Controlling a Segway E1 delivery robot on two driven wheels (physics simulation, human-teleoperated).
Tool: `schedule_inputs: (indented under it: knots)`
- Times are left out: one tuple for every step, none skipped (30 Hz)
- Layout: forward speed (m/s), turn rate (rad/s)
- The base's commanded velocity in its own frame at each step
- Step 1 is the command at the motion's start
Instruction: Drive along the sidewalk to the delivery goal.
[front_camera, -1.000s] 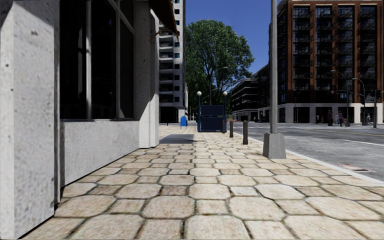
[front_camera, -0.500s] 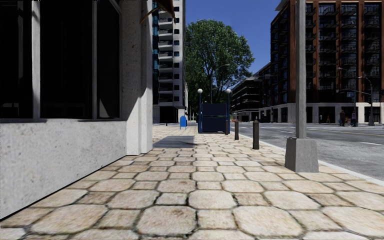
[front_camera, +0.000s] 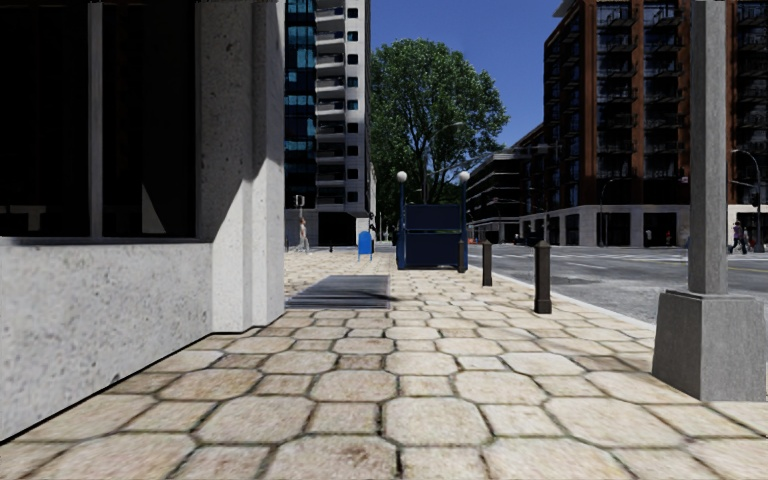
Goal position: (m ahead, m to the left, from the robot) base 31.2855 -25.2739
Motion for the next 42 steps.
schedule_inputs:
  knots:
    - [2.0, 0.0]
    - [2.0, 0.0]
    - [2.0, 0.0]
    - [2.0, 0.0]
    - [2.0, 0.0]
    - [2.0, 0.0]
    - [2.0, 0.0]
    - [2.0, 0.0]
    - [2.0, 0.0]
    - [2.0, 0.0]
    - [2.0, 0.0]
    - [2.0, 0.0]
    - [2.0, 0.0]
    - [2.0, 0.0]
    - [2.0, 0.0]
    - [2.0, 0.0]
    - [2.0, 0.0]
    - [2.0, 0.0]
    - [2.0, 0.0]
    - [2.0, 0.0]
    - [2.0, 0.0]
    - [2.0, 0.0]
    - [2.0, 0.0]
    - [2.0, 0.0]
    - [2.0, 0.0]
    - [2.0, 0.0]
    - [2.0, 0.0]
    - [2.0, 0.0]
    - [2.0, 0.0]
    - [2.0, 0.0]
    - [2.0, 0.0]
    - [2.0, 0.0]
    - [2.0, 0.0]
    - [2.0, 0.0]
    - [2.0, 0.0]
    - [2.0, 0.0]
    - [2.0, 0.0]
    - [2.0, 0.0]
    - [2.0, 0.0]
    - [2.0, 0.0]
    - [2.0, 0.0]
    - [2.0, 0.06]
